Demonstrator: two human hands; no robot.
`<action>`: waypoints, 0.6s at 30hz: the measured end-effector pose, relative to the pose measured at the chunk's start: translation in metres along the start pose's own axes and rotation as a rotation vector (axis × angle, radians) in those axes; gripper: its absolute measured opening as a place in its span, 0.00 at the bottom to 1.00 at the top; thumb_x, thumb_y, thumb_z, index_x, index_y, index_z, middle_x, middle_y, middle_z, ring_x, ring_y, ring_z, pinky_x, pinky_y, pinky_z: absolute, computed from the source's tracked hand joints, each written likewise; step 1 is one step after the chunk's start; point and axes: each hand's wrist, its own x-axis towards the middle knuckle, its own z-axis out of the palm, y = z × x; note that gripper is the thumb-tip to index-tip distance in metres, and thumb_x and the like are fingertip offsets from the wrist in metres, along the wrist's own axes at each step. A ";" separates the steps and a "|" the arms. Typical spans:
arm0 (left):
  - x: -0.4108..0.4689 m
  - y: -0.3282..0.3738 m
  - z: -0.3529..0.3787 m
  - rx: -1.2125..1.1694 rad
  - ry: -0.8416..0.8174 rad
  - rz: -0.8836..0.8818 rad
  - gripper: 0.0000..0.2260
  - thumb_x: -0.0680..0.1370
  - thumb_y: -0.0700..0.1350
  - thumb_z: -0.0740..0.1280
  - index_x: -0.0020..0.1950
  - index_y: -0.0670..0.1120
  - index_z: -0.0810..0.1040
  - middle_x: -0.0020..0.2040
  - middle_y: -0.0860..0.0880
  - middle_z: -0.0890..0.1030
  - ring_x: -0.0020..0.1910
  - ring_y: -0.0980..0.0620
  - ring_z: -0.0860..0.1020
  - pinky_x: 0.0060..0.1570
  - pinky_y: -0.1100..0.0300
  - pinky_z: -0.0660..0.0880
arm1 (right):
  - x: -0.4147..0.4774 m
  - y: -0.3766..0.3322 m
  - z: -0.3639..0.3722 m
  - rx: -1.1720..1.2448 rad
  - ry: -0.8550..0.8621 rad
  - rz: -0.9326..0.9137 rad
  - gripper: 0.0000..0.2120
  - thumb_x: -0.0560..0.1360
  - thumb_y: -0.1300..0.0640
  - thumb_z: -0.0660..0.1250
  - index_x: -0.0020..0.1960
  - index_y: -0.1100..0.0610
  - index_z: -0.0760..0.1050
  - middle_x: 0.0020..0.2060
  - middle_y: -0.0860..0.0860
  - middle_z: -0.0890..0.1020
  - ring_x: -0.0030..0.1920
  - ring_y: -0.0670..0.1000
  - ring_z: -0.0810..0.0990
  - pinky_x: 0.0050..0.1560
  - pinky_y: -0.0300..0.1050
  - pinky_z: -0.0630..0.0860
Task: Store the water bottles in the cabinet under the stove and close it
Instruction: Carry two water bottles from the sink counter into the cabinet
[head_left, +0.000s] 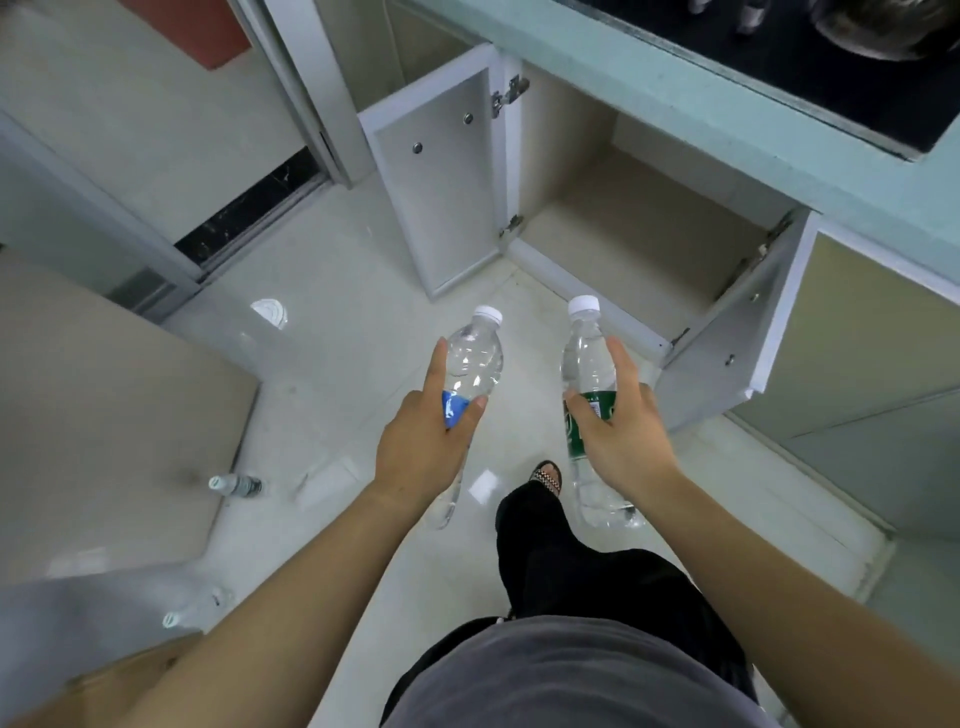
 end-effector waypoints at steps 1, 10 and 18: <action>0.019 0.002 -0.002 0.014 -0.003 -0.001 0.31 0.77 0.60 0.57 0.75 0.60 0.43 0.48 0.45 0.77 0.42 0.48 0.75 0.40 0.57 0.69 | 0.018 -0.005 0.000 -0.009 0.006 0.012 0.30 0.77 0.45 0.59 0.73 0.36 0.45 0.54 0.50 0.67 0.38 0.41 0.70 0.33 0.39 0.65; 0.164 0.029 -0.038 0.076 -0.006 0.008 0.31 0.77 0.61 0.54 0.75 0.60 0.41 0.46 0.44 0.75 0.40 0.46 0.76 0.41 0.55 0.72 | 0.141 -0.060 -0.011 -0.011 0.060 0.063 0.31 0.77 0.44 0.58 0.73 0.37 0.44 0.53 0.49 0.65 0.38 0.41 0.71 0.32 0.40 0.69; 0.297 0.035 -0.046 0.053 -0.148 0.137 0.31 0.77 0.62 0.55 0.74 0.61 0.43 0.46 0.43 0.77 0.42 0.46 0.76 0.45 0.51 0.75 | 0.229 -0.104 0.005 -0.077 0.128 0.115 0.29 0.76 0.44 0.58 0.70 0.33 0.45 0.51 0.53 0.72 0.36 0.50 0.78 0.32 0.43 0.73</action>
